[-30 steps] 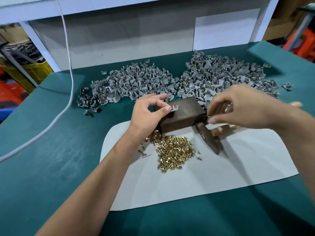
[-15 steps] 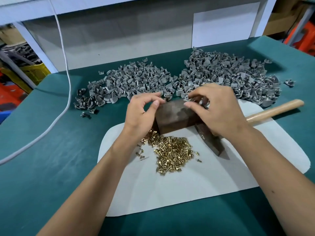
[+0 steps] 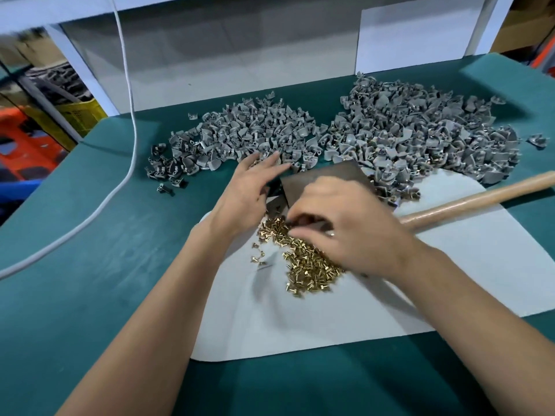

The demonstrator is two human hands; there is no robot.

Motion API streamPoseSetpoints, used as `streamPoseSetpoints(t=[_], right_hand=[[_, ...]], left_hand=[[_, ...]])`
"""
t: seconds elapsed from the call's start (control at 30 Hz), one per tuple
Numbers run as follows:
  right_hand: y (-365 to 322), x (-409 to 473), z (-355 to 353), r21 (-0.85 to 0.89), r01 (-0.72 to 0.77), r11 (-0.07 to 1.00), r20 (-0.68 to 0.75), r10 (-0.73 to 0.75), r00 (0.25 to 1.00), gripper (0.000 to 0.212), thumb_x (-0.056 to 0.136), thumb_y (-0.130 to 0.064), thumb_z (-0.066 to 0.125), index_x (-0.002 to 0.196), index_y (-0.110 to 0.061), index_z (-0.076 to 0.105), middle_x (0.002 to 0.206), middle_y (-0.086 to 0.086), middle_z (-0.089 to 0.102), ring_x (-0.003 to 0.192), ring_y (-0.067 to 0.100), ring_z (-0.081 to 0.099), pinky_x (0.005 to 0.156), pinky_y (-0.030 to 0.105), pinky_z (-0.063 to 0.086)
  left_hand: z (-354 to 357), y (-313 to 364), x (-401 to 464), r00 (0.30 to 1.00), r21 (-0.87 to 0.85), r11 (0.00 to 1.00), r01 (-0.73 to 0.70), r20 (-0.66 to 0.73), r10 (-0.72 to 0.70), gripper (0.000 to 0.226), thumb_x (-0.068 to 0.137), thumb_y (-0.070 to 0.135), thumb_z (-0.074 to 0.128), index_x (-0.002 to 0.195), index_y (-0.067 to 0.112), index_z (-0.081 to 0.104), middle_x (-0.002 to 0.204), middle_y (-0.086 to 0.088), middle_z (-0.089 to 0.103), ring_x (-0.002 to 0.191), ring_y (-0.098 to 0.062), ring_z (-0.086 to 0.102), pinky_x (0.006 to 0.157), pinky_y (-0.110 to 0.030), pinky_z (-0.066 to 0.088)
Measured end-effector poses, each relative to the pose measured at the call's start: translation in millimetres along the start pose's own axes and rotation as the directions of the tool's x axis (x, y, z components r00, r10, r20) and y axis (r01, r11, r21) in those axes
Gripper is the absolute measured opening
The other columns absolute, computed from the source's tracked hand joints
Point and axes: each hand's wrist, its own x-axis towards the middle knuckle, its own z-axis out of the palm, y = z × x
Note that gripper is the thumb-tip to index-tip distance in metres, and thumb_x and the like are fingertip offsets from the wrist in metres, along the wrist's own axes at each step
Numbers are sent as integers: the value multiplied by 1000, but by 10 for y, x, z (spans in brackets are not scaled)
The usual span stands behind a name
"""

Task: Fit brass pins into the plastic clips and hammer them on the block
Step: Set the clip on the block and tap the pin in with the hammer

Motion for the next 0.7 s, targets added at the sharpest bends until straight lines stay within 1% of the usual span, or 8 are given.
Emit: streamPoseSetpoints(t=[0.07, 0.17, 0.27, 0.4, 0.5, 0.57, 0.63, 0.7], right_hand=[[-195, 42, 157, -40, 123, 992, 103, -119, 988, 28, 97, -43, 64, 114, -23, 72, 109, -8, 67, 106, 15, 52, 91, 35, 48], [-376, 103, 358, -161, 219, 962, 220, -181, 958, 36, 101, -48, 45, 128, -32, 63, 127, -14, 58, 122, 15, 43, 91, 35, 39], [-384, 111, 409, -189, 234, 954, 273, -178, 946, 31, 104, -42, 40, 123, -34, 64, 122, -15, 57, 119, 12, 42, 88, 34, 32], [-324, 125, 370, -111, 170, 979, 288, -132, 948, 18, 104, -31, 51, 105, -27, 69, 103, -11, 56, 103, 13, 48, 87, 33, 39], [-318, 120, 327, -84, 132, 988, 312, -100, 945, 11, 103, -25, 54, 101, -23, 64, 102, -7, 55, 100, 15, 51, 90, 36, 44], [-334, 94, 309, -103, 120, 987, 311, -83, 947, 6, 102, -22, 53, 101, -23, 59, 105, -8, 53, 100, 14, 49, 89, 36, 45], [-356, 70, 306, -133, 123, 983, 316, -76, 946, 7, 98, -18, 57, 102, -24, 55, 106, -9, 51, 99, 14, 47, 88, 34, 44], [-363, 64, 301, -132, 107, 985, 303, -63, 951, 12, 96, -12, 59, 99, -22, 52, 102, -7, 51, 95, 14, 47, 88, 32, 43]], left_hand=[[-16, -82, 22, 999, 25, 999, -27, 22, 26, 70, 89, -18, 45, 149, 17, 51, 162, -5, 36, 157, -26, 14, 128, -32, 2], [0, -174, 40, 1000, 21, 1000, -16, 2, 16, 59, 92, -13, 49, 141, 16, 60, 152, -2, 51, 153, -27, 26, 125, -27, 10], [19, -211, 34, 997, 33, 999, 26, -74, -24, 47, 95, -4, 54, 135, 19, 66, 145, 2, 59, 148, -27, 33, 123, -38, 27], [1, -234, 62, 988, 136, 990, 24, -155, -3, 44, 101, 11, 53, 143, 24, 59, 163, -5, 37, 154, -33, 16, 127, -39, 12], [39, -224, 78, 999, 200, 979, 45, 20, -50, 47, 108, 25, 44, 154, 32, 43, 169, 0, 20, 159, -27, 1, 128, -50, 6], [43, -215, 74, 996, 133, 989, 62, 53, -69, 43, 108, 25, 44, 151, 30, 48, 166, 3, 29, 158, -25, 9, 127, -51, 11], [34, -195, 75, 1000, 73, 997, 21, -14, -20, 35, 106, 19, 49, 139, 21, 63, 157, 1, 47, 153, -26, 26, 126, -44, 20], [30, -170, 74, 995, 51, 999, -16, -98, 20, 26, 101, 14, 58, 121, 14, 74, 137, -2, 65, 137, -25, 49, 117, -39, 34]])
